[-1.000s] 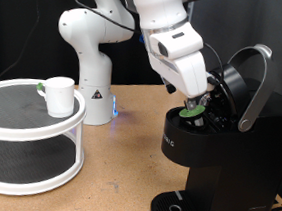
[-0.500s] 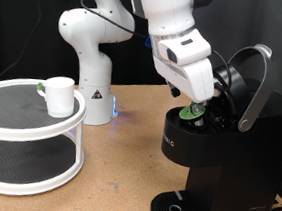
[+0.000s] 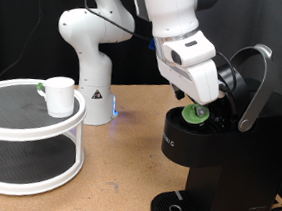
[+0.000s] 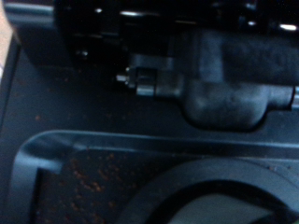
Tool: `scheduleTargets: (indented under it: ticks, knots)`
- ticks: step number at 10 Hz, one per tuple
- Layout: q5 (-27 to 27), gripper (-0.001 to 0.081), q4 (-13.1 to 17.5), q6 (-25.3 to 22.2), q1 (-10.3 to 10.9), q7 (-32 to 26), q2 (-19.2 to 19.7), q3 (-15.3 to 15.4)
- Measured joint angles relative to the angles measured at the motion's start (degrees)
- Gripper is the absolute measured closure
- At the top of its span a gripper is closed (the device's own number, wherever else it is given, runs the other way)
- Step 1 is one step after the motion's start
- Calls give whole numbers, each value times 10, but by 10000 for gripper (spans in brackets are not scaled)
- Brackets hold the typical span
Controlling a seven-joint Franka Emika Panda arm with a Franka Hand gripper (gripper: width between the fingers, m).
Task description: Make a cup of coffee with the keurig machine
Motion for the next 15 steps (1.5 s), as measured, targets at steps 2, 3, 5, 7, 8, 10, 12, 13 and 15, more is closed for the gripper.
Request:
scheduleTargets:
  ticks: [2, 3, 5, 7, 8, 10, 12, 13, 15]
  knots:
    - [3, -2, 1, 0, 1, 0, 1, 1]
    - [5, -2, 1, 0, 1, 0, 1, 1]
    - [7, -2, 2, 0, 1, -2, 0, 2]
    - [16, -2, 3, -1, 2, -7, -2, 5]
    - [23, -2, 4, -2, 3, -11, -2, 6]
    - [26, -2, 7, -8, 3, -15, -5, 6]
    - [26, -2, 8, -12, 3, -15, -5, 6]
    - [26, -2, 8, -13, 3, -15, -5, 5]
    - [26, -2, 8, -16, 0, -15, -5, 4]
